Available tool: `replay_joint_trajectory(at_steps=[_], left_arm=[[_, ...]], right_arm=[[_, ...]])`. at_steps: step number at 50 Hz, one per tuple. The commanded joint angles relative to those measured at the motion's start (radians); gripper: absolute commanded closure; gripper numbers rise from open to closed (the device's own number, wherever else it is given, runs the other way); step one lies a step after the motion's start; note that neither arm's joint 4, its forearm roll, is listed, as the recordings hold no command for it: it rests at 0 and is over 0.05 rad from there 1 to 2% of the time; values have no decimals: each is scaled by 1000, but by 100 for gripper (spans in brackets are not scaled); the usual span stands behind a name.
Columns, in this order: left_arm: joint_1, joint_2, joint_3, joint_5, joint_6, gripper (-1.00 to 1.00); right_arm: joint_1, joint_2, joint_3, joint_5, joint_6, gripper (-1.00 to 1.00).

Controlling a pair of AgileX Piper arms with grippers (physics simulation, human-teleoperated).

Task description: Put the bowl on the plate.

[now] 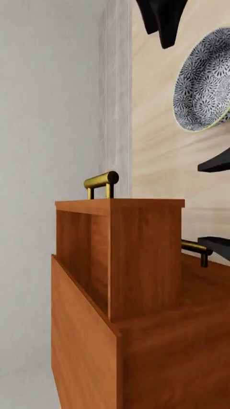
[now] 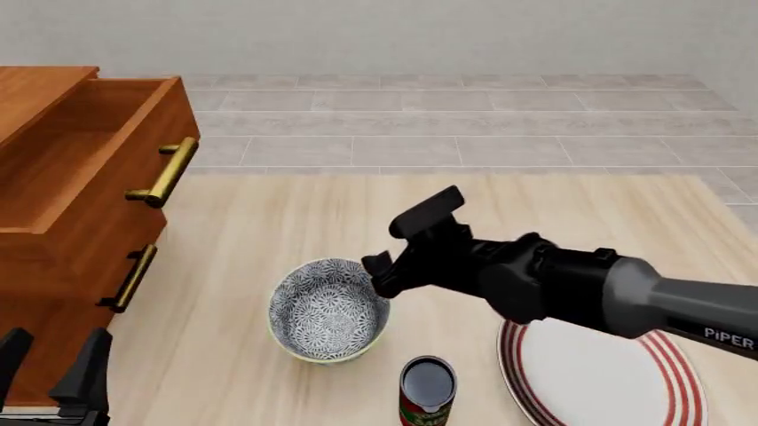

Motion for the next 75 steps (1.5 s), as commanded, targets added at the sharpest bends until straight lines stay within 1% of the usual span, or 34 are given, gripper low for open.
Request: replay_joint_trajectory(at_steps=[1, 2, 4, 8, 9, 11, 24, 27, 31, 46, 57, 60, 75], left_arm=[[0, 0, 0, 0, 0, -100], [0, 0, 0, 0, 0, -100], [0, 0, 0, 0, 0, -100], [0, 0, 0, 0, 0, -100], [0, 0, 0, 0, 0, -100], [0, 0, 0, 0, 0, -100], [0, 0, 0, 0, 0, -100], [0, 0, 0, 0, 0, -100], [0, 0, 0, 0, 0, -100], [0, 0, 0, 0, 0, -100], [0, 0, 0, 0, 0, -100], [0, 0, 0, 0, 0, -100], [0, 0, 0, 0, 0, -100]], right_arm=[[1, 58, -28, 29, -10, -100], [2, 72, -35, 40, 0, -100], [2, 90, -40, 47, -18, -100], [-4, 109, -56, 60, -13, -100], [-16, 120, -67, 65, -24, -100], [-11, 126, -72, 73, -14, -100], [-30, 203, -125, 116, -31, -100], [-26, 208, -133, 121, -23, -100], [-12, 213, -135, 124, -9, -100], [1, 250, -147, 132, -6, -100], [-17, 277, -160, 136, -12, -100], [-21, 288, -161, 133, -21, -100], [5, 303, -147, 117, 6, -100]])
